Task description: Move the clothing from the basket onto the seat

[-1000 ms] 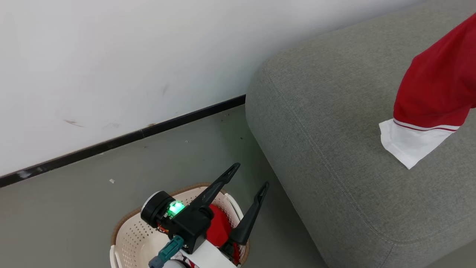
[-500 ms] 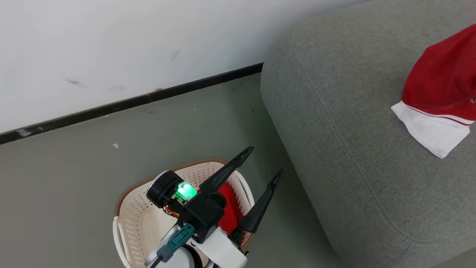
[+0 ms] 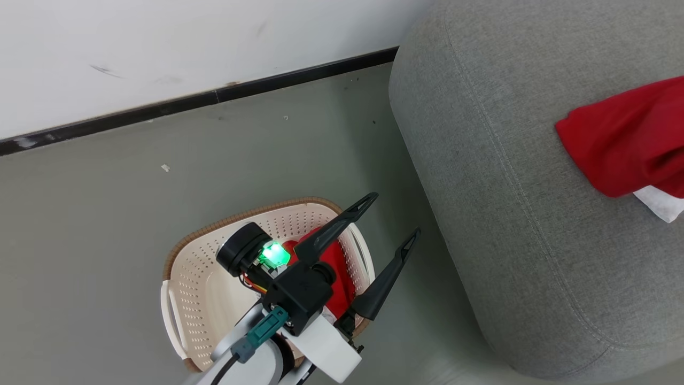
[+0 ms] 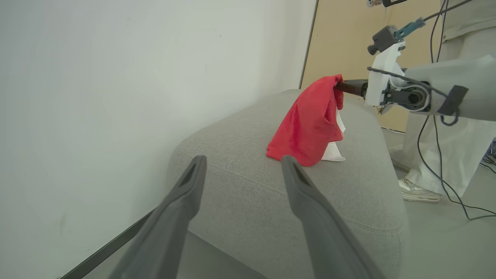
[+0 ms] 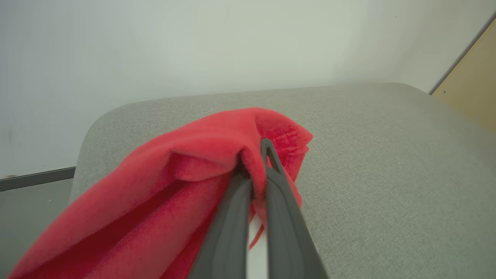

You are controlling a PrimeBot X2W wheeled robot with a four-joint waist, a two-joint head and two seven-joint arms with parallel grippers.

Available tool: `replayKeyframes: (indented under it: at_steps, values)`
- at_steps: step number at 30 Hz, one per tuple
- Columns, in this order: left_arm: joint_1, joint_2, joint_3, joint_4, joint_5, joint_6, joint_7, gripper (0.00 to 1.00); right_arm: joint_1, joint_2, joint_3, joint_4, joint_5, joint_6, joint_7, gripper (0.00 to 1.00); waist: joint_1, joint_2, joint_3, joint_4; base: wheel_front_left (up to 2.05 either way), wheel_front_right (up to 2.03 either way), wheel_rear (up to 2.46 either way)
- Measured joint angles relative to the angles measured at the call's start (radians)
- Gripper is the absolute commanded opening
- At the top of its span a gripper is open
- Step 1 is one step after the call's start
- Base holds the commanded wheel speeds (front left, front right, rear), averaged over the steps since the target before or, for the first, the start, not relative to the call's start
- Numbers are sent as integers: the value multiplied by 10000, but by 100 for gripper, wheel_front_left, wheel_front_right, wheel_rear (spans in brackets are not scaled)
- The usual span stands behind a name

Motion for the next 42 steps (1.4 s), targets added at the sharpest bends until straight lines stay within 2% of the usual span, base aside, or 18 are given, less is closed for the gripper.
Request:
replayKeyframes:
  at_steps: [8,16,17,18,20,21,22,23,42]
  values:
    - [-351,6,0,4,29,-90,38,100,521,464,-326,581,4,0,-4,0,0,0,447,65,0,0,0]
    - [-512,121,134,203,94,-161,-117,100,724,963,-408,462,0,0,-4,0,0,0,600,2,0,0,0]
    - [-512,113,132,226,92,-161,-146,100,819,978,-418,397,0,0,-6,11,0,0,595,-12,0,0,0]
    - [-512,113,134,257,92,-161,-157,100,895,1011,-428,355,0,0,-6,30,0,0,589,-28,0,0,0]
    - [-512,113,138,334,88,-163,-194,100,1071,1104,-424,194,0,0,-6,44,0,0,575,-60,0,0,0]
    - [-512,111,140,364,88,-163,-205,100,1115,1156,-426,161,0,0,-6,68,0,0,567,-75,0,0,0]
    - [-512,115,146,399,84,-163,-211,100,1178,1202,-424,92,0,0,-6,98,0,0,559,-90,0,0,0]
    - [-512,119,157,431,75,-163,-228,100,1265,1233,-424,6,0,0,-6,100,0,0,548,-106,0,0,0]
    - [-456,148,554,951,-278,-159,-742,100,3395,1649,-493,-2080,-441,0,-6,100,0,0,22,-468,0,0,0]
